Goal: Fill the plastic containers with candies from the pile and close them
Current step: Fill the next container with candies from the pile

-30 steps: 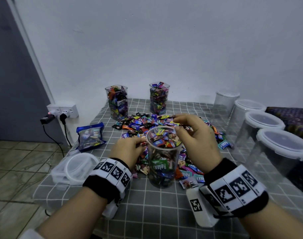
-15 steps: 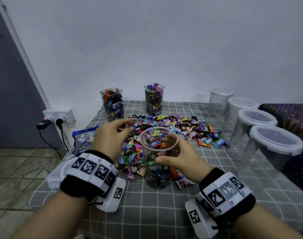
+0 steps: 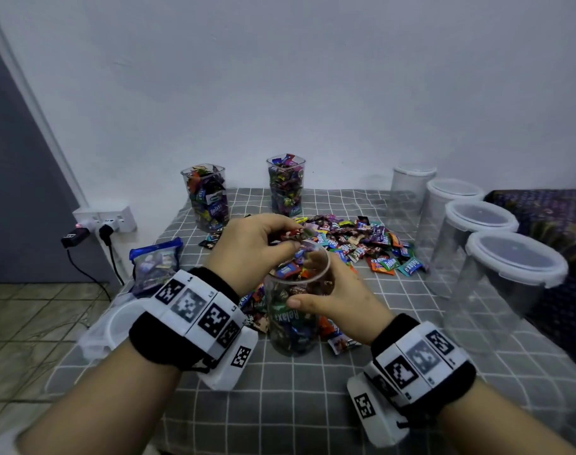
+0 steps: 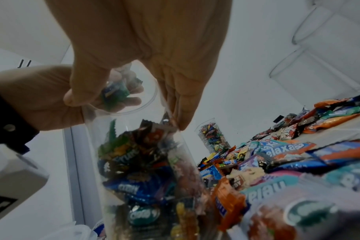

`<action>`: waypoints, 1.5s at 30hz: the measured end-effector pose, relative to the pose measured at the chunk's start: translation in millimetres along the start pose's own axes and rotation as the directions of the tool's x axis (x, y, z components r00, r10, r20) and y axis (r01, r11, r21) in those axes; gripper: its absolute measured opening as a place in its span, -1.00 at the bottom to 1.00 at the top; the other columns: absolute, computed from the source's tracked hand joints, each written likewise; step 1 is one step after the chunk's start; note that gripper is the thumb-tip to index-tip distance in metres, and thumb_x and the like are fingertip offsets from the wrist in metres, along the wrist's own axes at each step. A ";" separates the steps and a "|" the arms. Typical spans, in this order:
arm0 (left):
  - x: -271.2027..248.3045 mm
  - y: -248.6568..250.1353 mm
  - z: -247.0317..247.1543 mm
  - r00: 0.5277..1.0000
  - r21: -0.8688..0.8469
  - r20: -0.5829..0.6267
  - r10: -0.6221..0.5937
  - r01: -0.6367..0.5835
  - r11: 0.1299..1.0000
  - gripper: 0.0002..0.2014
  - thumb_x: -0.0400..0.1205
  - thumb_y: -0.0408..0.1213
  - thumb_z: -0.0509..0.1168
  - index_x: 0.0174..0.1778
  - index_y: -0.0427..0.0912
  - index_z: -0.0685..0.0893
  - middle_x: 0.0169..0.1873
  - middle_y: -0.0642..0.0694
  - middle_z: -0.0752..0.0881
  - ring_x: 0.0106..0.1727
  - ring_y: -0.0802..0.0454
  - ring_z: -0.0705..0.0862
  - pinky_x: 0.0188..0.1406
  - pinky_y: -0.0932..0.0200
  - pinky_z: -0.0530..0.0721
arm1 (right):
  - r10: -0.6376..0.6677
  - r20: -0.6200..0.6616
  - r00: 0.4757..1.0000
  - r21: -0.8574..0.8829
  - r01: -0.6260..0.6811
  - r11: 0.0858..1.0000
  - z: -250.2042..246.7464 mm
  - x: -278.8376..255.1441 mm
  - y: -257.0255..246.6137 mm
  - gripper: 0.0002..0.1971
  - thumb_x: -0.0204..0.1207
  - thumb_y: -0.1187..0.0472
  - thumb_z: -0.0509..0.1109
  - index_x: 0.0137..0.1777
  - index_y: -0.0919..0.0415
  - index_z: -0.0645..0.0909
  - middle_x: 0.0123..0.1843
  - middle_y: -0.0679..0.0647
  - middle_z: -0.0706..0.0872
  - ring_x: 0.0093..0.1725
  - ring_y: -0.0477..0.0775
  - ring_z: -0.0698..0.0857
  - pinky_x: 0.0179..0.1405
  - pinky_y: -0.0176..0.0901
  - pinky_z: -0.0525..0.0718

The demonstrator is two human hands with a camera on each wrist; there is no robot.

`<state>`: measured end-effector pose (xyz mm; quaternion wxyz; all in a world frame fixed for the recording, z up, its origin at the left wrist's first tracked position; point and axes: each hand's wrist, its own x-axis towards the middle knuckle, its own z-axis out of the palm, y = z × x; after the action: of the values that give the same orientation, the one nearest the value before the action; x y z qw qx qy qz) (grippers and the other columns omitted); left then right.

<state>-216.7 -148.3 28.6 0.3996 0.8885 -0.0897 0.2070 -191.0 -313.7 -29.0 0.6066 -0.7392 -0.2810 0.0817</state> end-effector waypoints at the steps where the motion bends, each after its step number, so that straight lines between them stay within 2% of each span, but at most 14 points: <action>1: -0.9 0.6 -0.4 1.000 0.024 0.008 0.011 -0.011 1.000 -0.75 0.41 -0.15 0.42 0.00 -0.05 0.80 -0.07 0.05 0.80 0.01 0.16 0.72 0.09 0.04 0.66 | 0.001 0.004 1.000 0.004 -0.001 1.000 -0.1 0.8 0.2 -0.42 0.28 0.39 0.61 0.17 -0.02 0.41 -0.02 -0.21 0.62 -0.10 -0.56 0.62 -0.09 -0.61 0.54; 6: -4.0 3.3 -1.7 0.996 0.057 0.084 0.035 -0.040 0.998 -0.68 0.34 -0.01 0.33 -0.01 0.12 0.78 0.02 0.14 0.77 0.10 0.18 0.70 0.15 0.03 0.66 | 0.007 -0.019 1.000 -0.060 -0.008 0.998 1.1 3.9 3.6 -0.24 0.18 0.11 0.68 0.38 0.01 0.43 0.21 -0.12 0.68 0.22 -0.19 0.64 0.27 -0.16 0.59; 11: -4.7 -0.4 -3.0 0.999 -0.117 -0.036 0.008 -0.012 0.993 -0.82 0.44 -0.11 0.35 -0.09 0.25 0.72 -0.06 0.11 0.79 0.02 0.23 0.73 0.09 0.01 0.71 | 0.000 -0.025 1.000 -0.086 -0.002 0.996 0.9 1.9 2.5 -0.35 0.27 0.22 0.64 0.27 -0.08 0.37 0.08 -0.30 0.59 0.03 -0.57 0.56 0.03 -0.60 0.48; 13: -4.3 -5.2 -6.0 0.990 -0.153 -0.130 -0.048 0.027 0.988 -0.86 0.50 -0.15 0.37 -0.11 0.22 0.73 -0.14 0.06 0.79 -0.08 0.19 0.74 0.00 0.04 0.73 | -0.001 -0.010 1.000 -0.095 0.000 0.995 0.4 2.2 3.6 -0.35 0.27 0.22 0.63 0.27 -0.08 0.37 0.10 -0.30 0.58 0.03 -0.59 0.56 0.00 -0.67 0.46; 16: -2.0 -19.1 -10.5 0.969 -0.123 -0.163 -0.184 0.165 0.979 -0.79 0.59 -0.31 0.33 -0.13 0.16 0.72 -0.23 0.06 0.78 -0.25 0.24 0.71 -0.21 0.20 0.70 | 0.020 0.034 0.999 -0.148 -0.015 0.989 -1.7 3.3 3.5 -0.30 0.25 0.10 0.65 0.33 -0.12 0.36 0.23 -0.23 0.60 0.21 -0.35 0.59 0.21 -0.44 0.53; 18: -1.4 -32.1 -12.1 0.953 0.004 -0.126 -0.277 0.279 0.960 -0.76 0.58 -0.36 0.30 -0.10 0.15 0.69 -0.15 -0.02 0.78 -0.19 0.03 0.73 -0.17 0.05 0.70 | 0.030 0.084 0.996 -0.280 -0.005 0.960 -5.8 3.9 1.9 -0.19 0.23 0.02 0.66 0.44 -0.07 0.31 0.32 -0.19 0.58 0.31 -0.19 0.55 0.35 -0.20 0.51; 21: -2.4 -49.3 -14.0 0.907 0.290 0.023 -0.420 0.396 0.871 -0.72 0.54 -0.33 0.33 0.10 0.11 0.67 0.09 -0.07 0.74 0.00 -0.05 0.71 0.03 0.05 0.66 | 0.087 0.151 0.985 -0.534 0.007 0.846 -16.9 6.6 -2.1 -0.10 0.23 0.00 0.65 0.52 -0.03 0.24 0.38 -0.14 0.49 0.37 -0.09 0.47 0.42 -0.14 0.42; 23: -3.9 -56.6 -12.3 0.850 0.468 0.153 -0.504 0.387 0.794 -0.54 0.50 -0.24 0.41 0.33 0.06 0.56 0.30 -0.09 0.63 0.18 -0.05 0.64 0.06 0.16 0.58 | 0.191 0.176 0.966 -0.728 -0.003 0.685 -24.3 9.3 -1.7 -0.03 0.24 -0.05 0.62 0.58 -0.01 0.15 0.47 0.01 0.44 0.43 0.04 0.43 0.42 -0.04 0.42; 26: -5.4 -65.1 -5.2 0.765 0.591 0.269 -0.586 0.349 0.727 -0.23 0.40 -0.10 0.52 0.51 0.05 0.34 0.45 -0.09 0.49 0.38 -0.10 0.51 0.27 0.06 0.54 | 0.371 0.149 0.917 -0.901 -0.030 0.434 -32.5 11.7 4.6 0.09 0.26 -0.09 0.59 0.65 0.01 -0.05 0.57 0.07 0.29 0.48 0.13 0.37 0.39 -0.01 0.46; 30: -1.4 -76.8 8.3 0.714 0.662 0.343 -0.610 0.277 0.697 0.01 0.31 -0.01 0.58 0.60 0.05 0.15 0.54 -0.14 0.32 0.50 -0.14 0.36 0.42 -0.06 0.44 | 0.532 0.122 0.838 -0.957 -0.044 0.288 -36.8 16.3 14.5 0.23 0.22 -0.18 0.60 0.66 -0.01 -0.24 0.67 0.10 0.03 0.61 0.18 0.17 0.50 0.06 0.36; 32: 0.3 -76.7 13.8 0.704 0.694 0.369 -0.607 0.226 0.684 0.04 0.32 -0.01 0.57 0.63 0.05 0.07 0.55 -0.15 0.27 0.51 -0.17 0.34 0.43 -0.12 0.43 | 0.575 0.113 0.810 -0.962 -0.056 0.269 -36.3 20.8 17.6 0.26 0.21 -0.21 0.59 0.66 0.00 -0.28 0.69 0.11 -0.05 0.65 0.19 0.07 0.54 0.09 0.29; 39: 1.7 -80.7 23.4 0.678 0.730 0.416 -0.606 0.148 0.667 -0.18 0.38 -0.02 0.54 0.53 0.10 0.30 0.50 -0.17 0.38 0.40 -0.22 0.49 0.31 -0.11 0.56 | 0.557 0.114 0.822 -0.953 -0.067 0.294 -30.4 39.1 27.5 0.18 0.26 -0.14 0.59 0.66 -0.04 -0.21 0.70 0.09 -0.10 0.64 0.21 0.10 0.55 0.15 0.31; 42: 2.1 -80.5 22.9 0.692 0.740 0.420 -0.587 0.113 0.663 -0.41 0.46 -0.05 0.48 0.41 0.13 0.46 0.32 -0.11 0.58 0.31 -0.14 0.57 0.19 0.04 0.61 | 0.572 0.121 0.811 -0.956 -0.060 0.287 -28.5 42.9 30.2 0.16 0.26 -0.17 0.58 0.66 -0.10 -0.18 0.70 0.07 -0.14 0.64 0.24 0.11 0.51 0.21 0.36; 45: 2.2 -75.3 23.3 0.716 0.764 0.386 -0.582 0.106 0.637 -0.59 0.54 -0.06 0.40 0.32 0.09 0.55 0.21 -0.11 0.65 0.23 -0.12 0.61 0.09 0.08 0.62 | 0.589 0.131 0.797 -0.957 -0.053 0.285 -27.9 43.6 29.6 0.05 0.30 -0.17 0.55 0.65 -0.16 -0.06 0.68 0.06 -0.01 0.59 0.24 0.22 0.44 0.16 0.45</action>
<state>-183.3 -115.6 -34.9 0.0192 0.9863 0.0553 -0.1544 -132.7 -318.2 -40.3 -0.0343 -0.9445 -0.2508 0.2095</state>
